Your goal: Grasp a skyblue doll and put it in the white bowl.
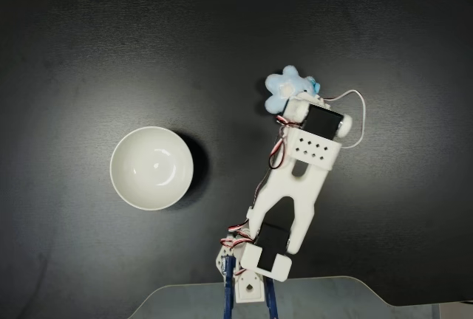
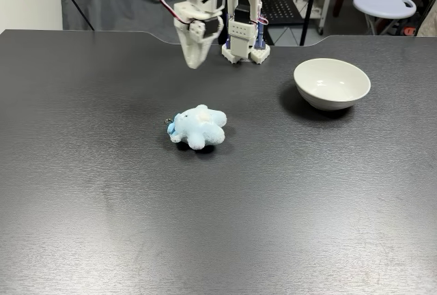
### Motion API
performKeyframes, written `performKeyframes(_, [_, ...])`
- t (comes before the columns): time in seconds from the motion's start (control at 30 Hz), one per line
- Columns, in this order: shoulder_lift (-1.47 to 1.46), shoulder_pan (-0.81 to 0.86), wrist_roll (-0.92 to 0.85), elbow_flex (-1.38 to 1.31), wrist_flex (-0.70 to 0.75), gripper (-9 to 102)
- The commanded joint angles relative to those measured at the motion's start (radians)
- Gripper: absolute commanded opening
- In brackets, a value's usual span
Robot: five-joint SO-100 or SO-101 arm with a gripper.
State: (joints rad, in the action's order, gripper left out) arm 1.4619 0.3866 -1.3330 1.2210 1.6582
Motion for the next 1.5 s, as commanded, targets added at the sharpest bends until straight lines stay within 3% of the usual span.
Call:
performKeyframes(0.0, [0.015, -0.101, -0.011, -0.048, 0.002, -1])
performKeyframes(0.13, [-0.028, -0.103, -0.011, -0.055, -0.026, -1])
performKeyframes(0.33, [-0.11, -0.012, 0.069, -0.046, -0.193, -1])
performKeyframes(0.53, [-0.173, -0.011, 0.156, -0.044, -0.204, 1])
performKeyframes(0.7, [-0.193, 0.011, 0.156, -0.044, -0.204, 11])
performKeyframes(1.07, [-0.184, 0.025, 0.15, -0.044, -0.189, 49])
performKeyframes(1.47, [-0.189, 0.026, 0.153, -0.046, -0.202, 52])
